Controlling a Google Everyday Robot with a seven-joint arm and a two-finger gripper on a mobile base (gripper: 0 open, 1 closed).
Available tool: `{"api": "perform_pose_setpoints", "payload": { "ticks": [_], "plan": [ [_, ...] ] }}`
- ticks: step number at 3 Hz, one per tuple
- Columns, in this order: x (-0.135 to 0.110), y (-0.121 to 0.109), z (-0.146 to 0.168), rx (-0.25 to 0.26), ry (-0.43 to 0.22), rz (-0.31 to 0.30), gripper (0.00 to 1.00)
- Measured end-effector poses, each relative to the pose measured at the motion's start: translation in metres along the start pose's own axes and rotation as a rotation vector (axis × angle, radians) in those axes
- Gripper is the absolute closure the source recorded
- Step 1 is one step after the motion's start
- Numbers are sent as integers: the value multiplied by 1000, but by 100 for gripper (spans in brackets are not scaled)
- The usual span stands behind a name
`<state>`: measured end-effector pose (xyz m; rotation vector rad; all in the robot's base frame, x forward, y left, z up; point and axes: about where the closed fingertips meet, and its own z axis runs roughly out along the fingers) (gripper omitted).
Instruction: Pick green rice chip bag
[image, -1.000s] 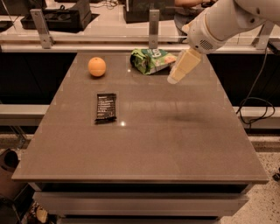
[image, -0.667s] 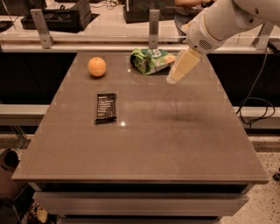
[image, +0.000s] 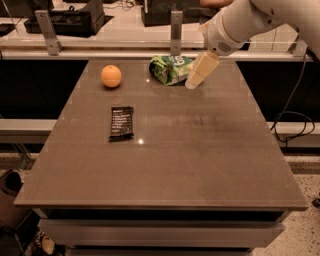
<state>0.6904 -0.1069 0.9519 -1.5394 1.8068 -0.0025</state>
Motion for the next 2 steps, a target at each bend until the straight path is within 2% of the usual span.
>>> {"api": "perform_pose_setpoints", "payload": {
  "ticks": [2],
  "plan": [
    [6,-31,72,-6,-103,41,0]
  ]
}}
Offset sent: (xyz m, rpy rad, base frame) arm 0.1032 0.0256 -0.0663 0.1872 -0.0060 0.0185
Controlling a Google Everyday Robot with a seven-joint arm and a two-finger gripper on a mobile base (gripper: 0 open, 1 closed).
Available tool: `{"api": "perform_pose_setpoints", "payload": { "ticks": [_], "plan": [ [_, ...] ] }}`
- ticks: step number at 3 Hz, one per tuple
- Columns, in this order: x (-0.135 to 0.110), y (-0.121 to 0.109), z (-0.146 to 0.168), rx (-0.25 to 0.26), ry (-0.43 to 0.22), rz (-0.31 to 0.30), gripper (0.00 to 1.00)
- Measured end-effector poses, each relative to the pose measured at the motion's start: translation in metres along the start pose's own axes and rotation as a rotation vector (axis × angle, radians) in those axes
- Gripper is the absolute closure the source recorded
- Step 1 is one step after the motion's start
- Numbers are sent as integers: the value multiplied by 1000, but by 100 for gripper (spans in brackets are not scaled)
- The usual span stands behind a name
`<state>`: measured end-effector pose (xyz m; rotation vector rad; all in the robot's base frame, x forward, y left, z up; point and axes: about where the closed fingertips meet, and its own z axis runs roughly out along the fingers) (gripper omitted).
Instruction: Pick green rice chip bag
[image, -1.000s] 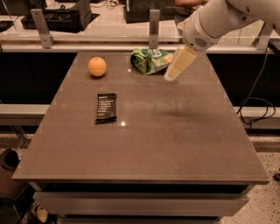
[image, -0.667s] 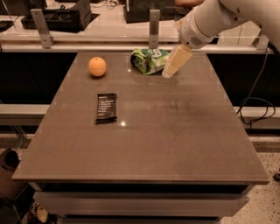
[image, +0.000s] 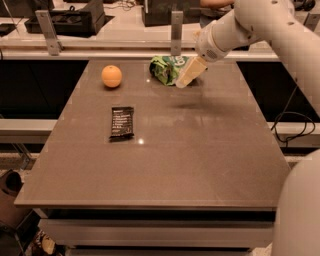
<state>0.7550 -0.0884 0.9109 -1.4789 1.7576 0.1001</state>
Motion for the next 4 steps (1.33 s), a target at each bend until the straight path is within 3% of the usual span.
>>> {"api": "perform_pose_setpoints", "payload": {
  "ticks": [1,3,4],
  "plan": [
    [8,-8,31,12,-16,27,0],
    [22,-14,65,43,41,38,0],
    [23,-15,76,50,35,32,18]
  ]
}}
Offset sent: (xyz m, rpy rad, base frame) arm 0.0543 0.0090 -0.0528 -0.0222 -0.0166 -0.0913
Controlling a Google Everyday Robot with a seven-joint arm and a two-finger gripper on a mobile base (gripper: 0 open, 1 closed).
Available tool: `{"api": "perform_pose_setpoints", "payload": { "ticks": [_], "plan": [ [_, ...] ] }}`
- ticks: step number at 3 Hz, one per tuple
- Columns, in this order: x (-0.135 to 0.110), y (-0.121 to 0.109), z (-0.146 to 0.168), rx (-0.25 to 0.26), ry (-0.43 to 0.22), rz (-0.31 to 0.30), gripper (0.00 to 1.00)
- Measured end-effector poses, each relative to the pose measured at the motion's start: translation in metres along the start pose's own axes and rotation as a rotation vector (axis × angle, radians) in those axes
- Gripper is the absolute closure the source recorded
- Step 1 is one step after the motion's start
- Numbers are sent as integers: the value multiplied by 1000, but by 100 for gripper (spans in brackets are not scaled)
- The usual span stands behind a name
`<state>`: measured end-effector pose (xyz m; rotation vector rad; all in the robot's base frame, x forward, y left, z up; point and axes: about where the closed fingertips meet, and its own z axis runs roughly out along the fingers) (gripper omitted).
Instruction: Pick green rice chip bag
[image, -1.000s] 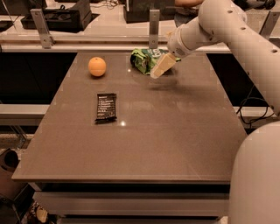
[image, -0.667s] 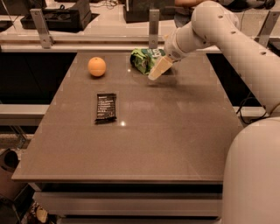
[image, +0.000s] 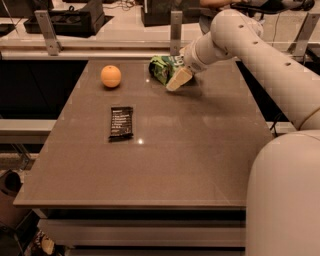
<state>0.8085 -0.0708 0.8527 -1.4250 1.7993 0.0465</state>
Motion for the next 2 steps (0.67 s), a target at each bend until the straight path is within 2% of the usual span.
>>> {"api": "perform_pose_setpoints", "payload": {
  "ticks": [2],
  "plan": [
    [-3,-1,10,17,-27,-7,65]
  ]
}}
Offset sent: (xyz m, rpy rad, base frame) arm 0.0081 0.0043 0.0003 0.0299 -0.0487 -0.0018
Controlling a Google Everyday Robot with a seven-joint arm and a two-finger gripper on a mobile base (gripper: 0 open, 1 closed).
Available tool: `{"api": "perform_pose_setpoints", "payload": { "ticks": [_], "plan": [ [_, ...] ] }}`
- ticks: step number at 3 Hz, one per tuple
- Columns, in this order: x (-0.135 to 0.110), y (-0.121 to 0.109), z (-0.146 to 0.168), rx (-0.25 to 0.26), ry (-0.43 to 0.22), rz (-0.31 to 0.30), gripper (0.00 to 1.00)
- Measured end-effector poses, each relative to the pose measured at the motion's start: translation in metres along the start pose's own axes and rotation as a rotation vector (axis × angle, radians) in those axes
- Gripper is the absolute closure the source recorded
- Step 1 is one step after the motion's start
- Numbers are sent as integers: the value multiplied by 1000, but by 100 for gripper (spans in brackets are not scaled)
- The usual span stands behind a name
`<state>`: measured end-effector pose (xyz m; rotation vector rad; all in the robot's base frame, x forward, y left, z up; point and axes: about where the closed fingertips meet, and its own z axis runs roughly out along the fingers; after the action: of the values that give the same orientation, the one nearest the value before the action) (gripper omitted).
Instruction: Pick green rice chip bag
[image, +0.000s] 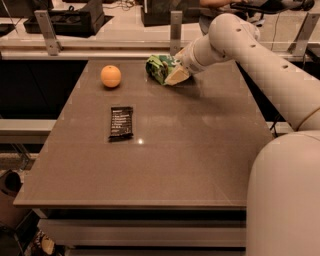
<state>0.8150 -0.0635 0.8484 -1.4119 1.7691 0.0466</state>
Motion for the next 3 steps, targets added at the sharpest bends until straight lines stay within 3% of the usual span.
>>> {"api": "perform_pose_setpoints", "payload": {
  "ticks": [1,2,3],
  "plan": [
    [-2,1,3,3,-8,-2,88],
    [-2,3,6,-2,-8,-2,100],
    [-2,3,6,-3,-8,-2,100]
  ]
}}
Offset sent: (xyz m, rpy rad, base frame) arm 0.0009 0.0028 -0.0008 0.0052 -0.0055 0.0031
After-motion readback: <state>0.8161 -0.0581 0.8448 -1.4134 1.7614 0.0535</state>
